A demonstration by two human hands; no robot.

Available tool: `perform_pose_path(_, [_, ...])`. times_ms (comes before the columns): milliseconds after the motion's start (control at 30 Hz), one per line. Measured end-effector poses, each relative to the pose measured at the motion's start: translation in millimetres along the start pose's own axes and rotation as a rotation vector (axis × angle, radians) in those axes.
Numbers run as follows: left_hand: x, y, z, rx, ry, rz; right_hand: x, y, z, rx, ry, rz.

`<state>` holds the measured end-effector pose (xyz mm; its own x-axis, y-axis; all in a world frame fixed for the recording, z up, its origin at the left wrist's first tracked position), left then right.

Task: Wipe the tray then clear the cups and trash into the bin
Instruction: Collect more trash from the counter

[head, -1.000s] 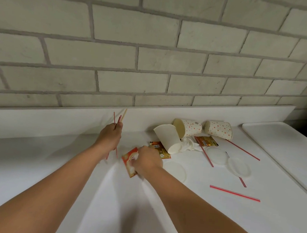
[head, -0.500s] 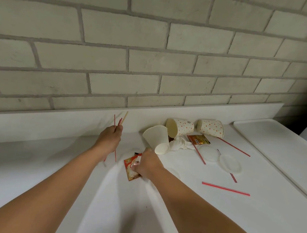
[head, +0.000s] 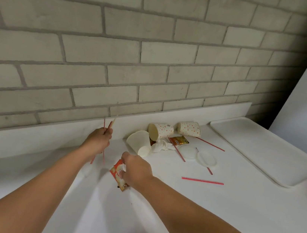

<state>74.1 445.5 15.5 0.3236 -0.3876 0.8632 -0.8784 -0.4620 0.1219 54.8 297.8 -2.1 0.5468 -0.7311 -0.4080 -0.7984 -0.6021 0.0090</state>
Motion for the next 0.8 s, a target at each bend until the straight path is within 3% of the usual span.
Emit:
perform_pose_path(133, [24.2,17.6,15.4,-0.056,0.034,-0.006,10.1,22.4,-27.1,0.067,-0.089,0.007])
perform_pose_path(333, [71.0,55.3,60.4,-0.154,-0.108,0.088,55.8,73.1,-79.9,0.092,-0.213,0.096])
perform_pose_path(533, [119.5,110.6,139.7,-0.424,0.04,-0.006,121.4,136.0,-124.1,0.108,-0.117,0.23])
perform_pose_path(633, [143.8,145.9,189.1,-0.559,0.008,0.111,155.4,172.4,-146.2,0.125,-0.073,0.319])
perform_pose_path(800, [175.7,198.6,264.0,-0.602,-0.203,0.326,209.0,233.5,-172.9,0.096,0.003,0.467])
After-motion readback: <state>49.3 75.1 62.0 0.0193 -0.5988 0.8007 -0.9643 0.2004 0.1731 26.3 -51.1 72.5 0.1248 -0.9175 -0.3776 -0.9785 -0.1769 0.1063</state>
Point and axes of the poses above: each hand's wrist, its own y-axis away from the middle knuckle, its own z-axis out of the palm, x = y × z, the point moved 2 cm from there along -y, towards the middle knuckle, and after that the axes turned 3 degrees about -z, right-handed, at the moved point
